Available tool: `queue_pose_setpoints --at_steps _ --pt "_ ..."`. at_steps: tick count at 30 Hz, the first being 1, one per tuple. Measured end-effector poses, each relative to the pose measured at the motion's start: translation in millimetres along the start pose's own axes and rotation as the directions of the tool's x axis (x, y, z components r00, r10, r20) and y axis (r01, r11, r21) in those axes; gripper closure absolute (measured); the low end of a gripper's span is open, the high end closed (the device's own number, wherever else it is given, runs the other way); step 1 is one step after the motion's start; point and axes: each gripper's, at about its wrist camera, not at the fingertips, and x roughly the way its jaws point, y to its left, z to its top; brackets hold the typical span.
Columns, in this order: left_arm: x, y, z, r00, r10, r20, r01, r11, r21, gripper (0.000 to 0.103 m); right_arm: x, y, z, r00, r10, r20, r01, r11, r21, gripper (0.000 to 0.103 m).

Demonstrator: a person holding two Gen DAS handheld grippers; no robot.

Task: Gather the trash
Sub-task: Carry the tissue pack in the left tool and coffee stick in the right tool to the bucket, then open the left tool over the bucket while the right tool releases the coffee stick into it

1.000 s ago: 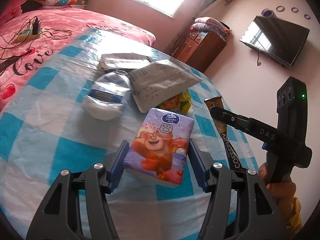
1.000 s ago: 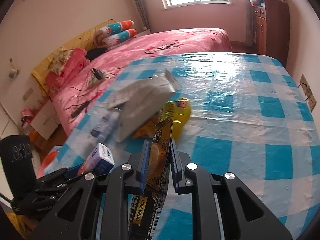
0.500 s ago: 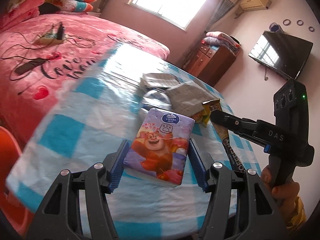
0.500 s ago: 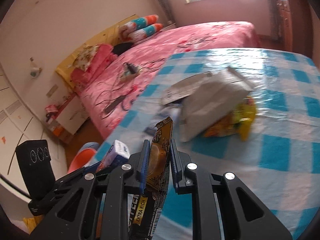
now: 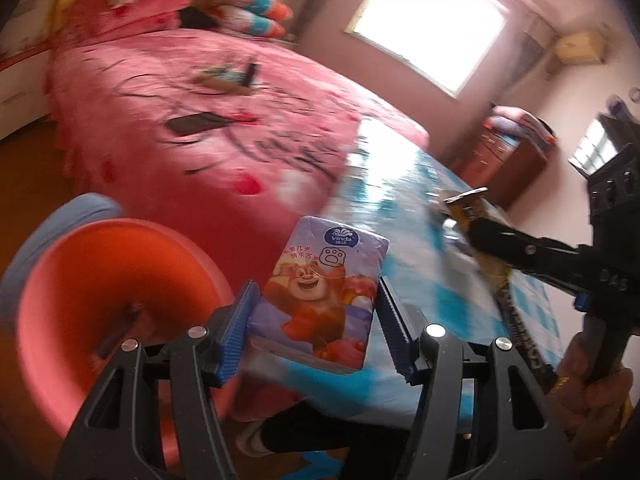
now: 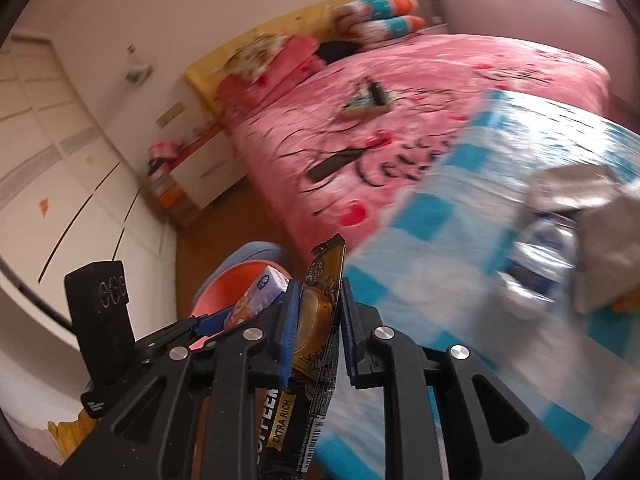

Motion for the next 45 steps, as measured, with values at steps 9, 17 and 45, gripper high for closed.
queue_pose_setpoints --at_steps 9,17,45 --pt "-14.6 77.7 -7.3 0.989 0.149 0.002 -0.148 0.980 -0.131 0.042 57.7 44.3 12.7 0.998 0.047 -0.051 -0.050 0.997 -0.065 0.082" --pt "-17.8 115.6 -17.0 0.973 0.229 -0.017 -0.227 0.952 -0.203 0.042 104.9 71.4 29.6 0.989 0.126 -0.073 -0.128 0.991 -0.028 0.079" --pt "-0.7 89.9 -15.0 0.957 0.279 -0.082 -0.289 0.944 -0.159 0.019 25.9 -21.5 -21.7 0.988 -0.143 0.058 0.138 0.987 0.083 0.012"
